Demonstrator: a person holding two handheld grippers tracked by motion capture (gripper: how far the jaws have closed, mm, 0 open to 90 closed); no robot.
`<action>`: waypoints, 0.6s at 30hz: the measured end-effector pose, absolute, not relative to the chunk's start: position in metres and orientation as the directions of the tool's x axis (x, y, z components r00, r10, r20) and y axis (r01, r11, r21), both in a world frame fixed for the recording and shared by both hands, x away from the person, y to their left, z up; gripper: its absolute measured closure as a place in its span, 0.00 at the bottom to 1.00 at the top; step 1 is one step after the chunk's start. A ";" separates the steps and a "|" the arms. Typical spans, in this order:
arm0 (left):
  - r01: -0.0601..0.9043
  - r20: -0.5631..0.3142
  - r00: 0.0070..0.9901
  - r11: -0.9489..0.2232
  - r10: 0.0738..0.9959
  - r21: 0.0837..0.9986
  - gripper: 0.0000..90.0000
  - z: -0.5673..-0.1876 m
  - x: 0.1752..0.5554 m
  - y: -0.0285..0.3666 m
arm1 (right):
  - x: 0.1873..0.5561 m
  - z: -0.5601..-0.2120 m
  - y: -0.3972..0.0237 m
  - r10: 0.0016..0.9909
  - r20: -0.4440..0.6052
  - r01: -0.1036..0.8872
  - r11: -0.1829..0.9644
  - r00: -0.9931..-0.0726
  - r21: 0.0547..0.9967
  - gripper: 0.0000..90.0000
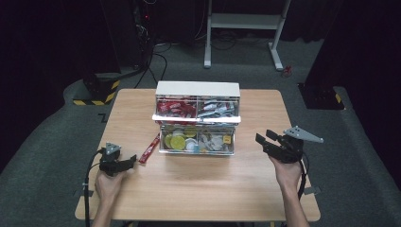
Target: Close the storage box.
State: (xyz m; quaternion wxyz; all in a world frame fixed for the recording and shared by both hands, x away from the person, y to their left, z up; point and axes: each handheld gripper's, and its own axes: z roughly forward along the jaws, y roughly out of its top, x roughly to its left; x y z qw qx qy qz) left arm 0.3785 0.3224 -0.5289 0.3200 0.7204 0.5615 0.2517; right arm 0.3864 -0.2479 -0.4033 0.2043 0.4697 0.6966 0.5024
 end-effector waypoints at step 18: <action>0.655 -0.001 0.244 -0.164 0.970 0.738 0.21 -0.529 0.379 0.322 | 0.392 -0.461 -0.254 0.900 0.176 0.526 0.068 -0.399 0.848 0.48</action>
